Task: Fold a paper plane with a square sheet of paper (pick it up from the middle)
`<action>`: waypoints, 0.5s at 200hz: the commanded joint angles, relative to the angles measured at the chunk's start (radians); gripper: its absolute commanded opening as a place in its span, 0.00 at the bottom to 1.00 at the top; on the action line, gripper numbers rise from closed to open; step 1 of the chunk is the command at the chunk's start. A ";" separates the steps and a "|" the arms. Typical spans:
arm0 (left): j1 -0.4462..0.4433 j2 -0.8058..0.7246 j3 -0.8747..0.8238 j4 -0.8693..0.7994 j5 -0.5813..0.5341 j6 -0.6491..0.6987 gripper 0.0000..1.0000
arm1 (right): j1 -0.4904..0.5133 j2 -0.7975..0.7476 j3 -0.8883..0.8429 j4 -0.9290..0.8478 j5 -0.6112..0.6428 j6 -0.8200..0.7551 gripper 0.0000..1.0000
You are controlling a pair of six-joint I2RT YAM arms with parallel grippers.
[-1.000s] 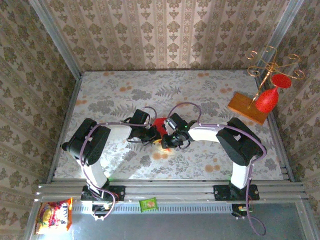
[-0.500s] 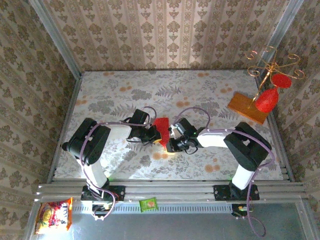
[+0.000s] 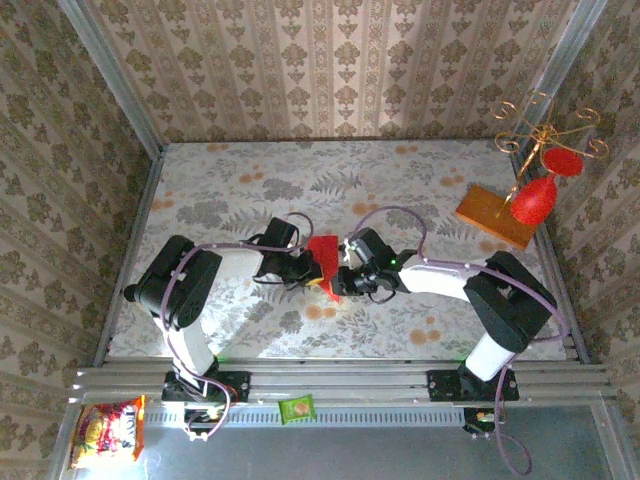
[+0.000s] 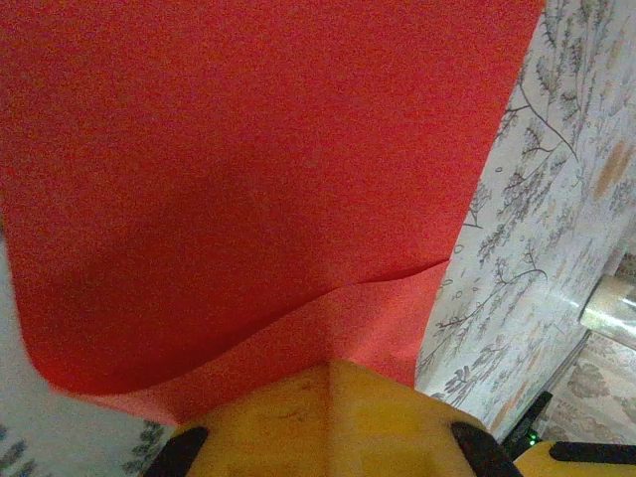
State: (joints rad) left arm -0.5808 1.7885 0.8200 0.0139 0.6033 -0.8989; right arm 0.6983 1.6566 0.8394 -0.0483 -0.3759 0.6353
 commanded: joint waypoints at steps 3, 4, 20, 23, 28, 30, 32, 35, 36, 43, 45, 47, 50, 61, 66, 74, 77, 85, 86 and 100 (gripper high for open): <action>0.006 0.075 -0.010 -0.063 -0.084 0.052 0.05 | 0.003 0.061 0.055 -0.005 0.036 0.023 0.13; 0.006 0.075 -0.009 -0.063 -0.083 0.053 0.05 | 0.003 0.063 0.056 -0.006 0.037 0.023 0.13; 0.006 0.075 0.000 -0.064 -0.074 0.066 0.05 | 0.003 0.092 0.079 -0.025 0.052 0.021 0.12; 0.006 0.074 0.001 -0.063 -0.074 0.066 0.05 | 0.003 0.098 0.084 -0.030 0.057 0.020 0.12; 0.006 0.072 0.002 -0.060 -0.073 0.066 0.05 | 0.003 0.104 0.088 -0.036 0.062 0.017 0.12; 0.006 0.071 0.002 -0.060 -0.074 0.066 0.05 | 0.003 0.106 0.091 -0.040 0.064 0.017 0.12; 0.006 0.072 0.001 -0.059 -0.072 0.066 0.05 | 0.003 0.109 0.092 -0.043 0.065 0.017 0.12; 0.006 0.070 0.003 -0.059 -0.071 0.066 0.05 | 0.003 0.112 0.092 -0.048 0.069 0.015 0.12; 0.006 0.070 0.003 -0.059 -0.071 0.066 0.05 | 0.002 0.113 0.094 -0.050 0.069 0.015 0.12; 0.006 0.066 0.005 -0.060 -0.070 0.067 0.05 | 0.002 0.119 0.095 -0.055 0.075 0.014 0.11; 0.006 0.065 0.005 -0.059 -0.070 0.067 0.05 | 0.002 0.120 0.095 -0.057 0.077 0.014 0.11; 0.006 0.065 0.004 -0.057 -0.070 0.067 0.05 | 0.003 0.121 0.096 -0.058 0.079 0.014 0.11; 0.006 0.063 0.005 -0.057 -0.070 0.068 0.05 | 0.003 0.123 0.095 -0.060 0.081 0.014 0.11; 0.006 0.058 0.007 -0.057 -0.069 0.072 0.05 | 0.003 0.129 0.098 -0.070 0.090 0.014 0.11; 0.006 0.056 0.006 -0.057 -0.068 0.073 0.05 | 0.004 0.133 0.098 -0.076 0.094 0.014 0.11; 0.006 0.050 0.007 -0.057 -0.068 0.073 0.05 | 0.002 0.139 0.099 -0.083 0.099 0.014 0.11; 0.006 0.048 0.008 -0.056 -0.067 0.075 0.05 | 0.003 0.140 0.099 -0.085 0.100 0.014 0.11; 0.006 0.041 0.008 -0.050 -0.062 0.075 0.05 | 0.003 0.145 0.102 -0.093 0.104 0.016 0.11; 0.006 0.039 0.008 -0.048 -0.061 0.075 0.05 | 0.003 0.146 0.102 -0.094 0.103 0.016 0.11; 0.003 0.017 0.008 -0.028 -0.052 0.074 0.06 | 0.003 0.159 0.108 -0.108 0.106 0.020 0.11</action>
State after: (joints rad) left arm -0.5808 1.8050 0.8379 0.0238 0.6132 -0.8547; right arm 0.6983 1.7885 0.9184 -0.0956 -0.3065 0.6407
